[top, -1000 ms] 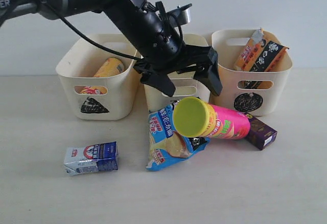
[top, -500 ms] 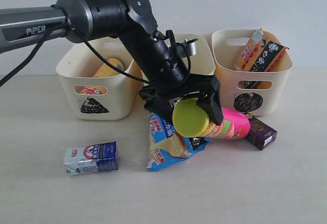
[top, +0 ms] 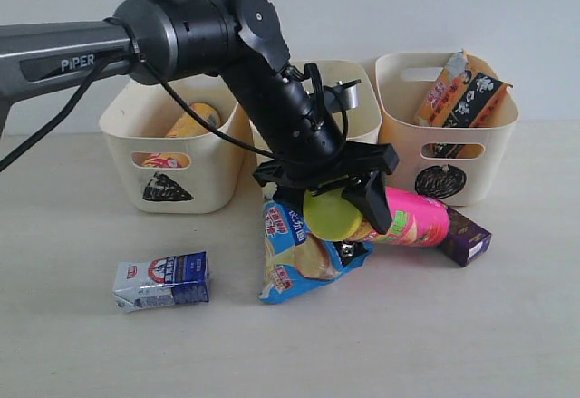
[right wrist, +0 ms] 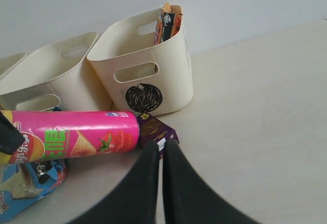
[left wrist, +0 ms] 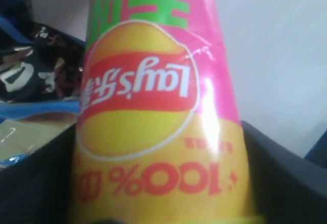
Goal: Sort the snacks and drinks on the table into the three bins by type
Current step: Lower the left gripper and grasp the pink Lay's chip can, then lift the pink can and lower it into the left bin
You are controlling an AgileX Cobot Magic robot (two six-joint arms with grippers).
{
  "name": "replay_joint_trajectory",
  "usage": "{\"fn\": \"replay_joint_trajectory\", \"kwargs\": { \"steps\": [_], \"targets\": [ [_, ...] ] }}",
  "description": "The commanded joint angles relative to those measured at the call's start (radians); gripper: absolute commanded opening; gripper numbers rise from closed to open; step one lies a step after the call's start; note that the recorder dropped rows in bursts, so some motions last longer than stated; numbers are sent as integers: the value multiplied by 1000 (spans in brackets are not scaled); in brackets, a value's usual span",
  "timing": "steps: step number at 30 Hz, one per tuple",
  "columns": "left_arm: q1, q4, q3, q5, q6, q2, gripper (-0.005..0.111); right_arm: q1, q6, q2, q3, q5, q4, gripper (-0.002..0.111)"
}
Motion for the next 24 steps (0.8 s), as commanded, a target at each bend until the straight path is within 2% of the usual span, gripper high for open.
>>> {"fn": "replay_joint_trajectory", "kwargs": {
  "steps": [1,11,15,18,21,24],
  "targets": [
    [-2,-6,-5,-6,-3,-50,5,-4,-1,4,-1,-9,-3,0],
    [-2,6,-5,10,-1,-263,4,-4,-1,4,-1,-5,-3,0],
    [-2,69,-5,10,2,-367,4,-4,-1,4,-1,-5,-3,0],
    [-2,221,-5,-3,-13,-446,4,-4,-1,4,-1,-5,-3,0],
    [7,434,-5,-20,-102,-500,4,-4,-1,4,-1,-5,-3,0],
    [47,577,-5,-33,-158,-531,4,-4,2,4,-1,-5,-3,0]
  ]
}}
